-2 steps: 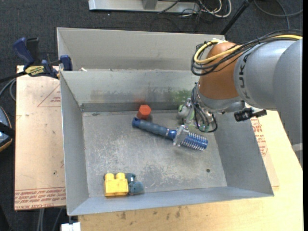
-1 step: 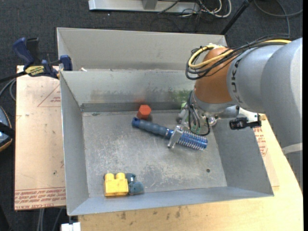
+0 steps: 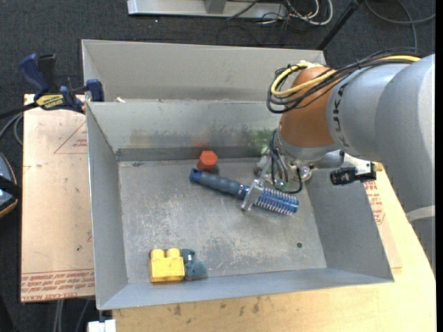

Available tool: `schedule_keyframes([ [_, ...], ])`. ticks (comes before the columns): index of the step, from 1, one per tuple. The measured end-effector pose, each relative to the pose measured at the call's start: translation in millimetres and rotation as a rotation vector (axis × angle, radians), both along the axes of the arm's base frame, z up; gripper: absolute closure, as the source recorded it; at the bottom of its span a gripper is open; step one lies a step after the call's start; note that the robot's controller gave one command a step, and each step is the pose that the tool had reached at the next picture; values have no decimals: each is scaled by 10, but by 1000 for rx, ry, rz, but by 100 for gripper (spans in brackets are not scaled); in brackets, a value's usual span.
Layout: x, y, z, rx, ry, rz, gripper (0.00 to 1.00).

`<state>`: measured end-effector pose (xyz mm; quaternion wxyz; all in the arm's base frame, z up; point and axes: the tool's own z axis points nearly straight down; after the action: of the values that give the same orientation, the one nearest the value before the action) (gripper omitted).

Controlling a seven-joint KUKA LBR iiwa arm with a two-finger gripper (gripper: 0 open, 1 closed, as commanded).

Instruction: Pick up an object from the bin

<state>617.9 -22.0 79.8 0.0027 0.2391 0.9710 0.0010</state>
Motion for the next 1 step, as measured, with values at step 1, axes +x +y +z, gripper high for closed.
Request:
schedule_keyframes([
  [1,15,4,19,0,-5,1,100],
])
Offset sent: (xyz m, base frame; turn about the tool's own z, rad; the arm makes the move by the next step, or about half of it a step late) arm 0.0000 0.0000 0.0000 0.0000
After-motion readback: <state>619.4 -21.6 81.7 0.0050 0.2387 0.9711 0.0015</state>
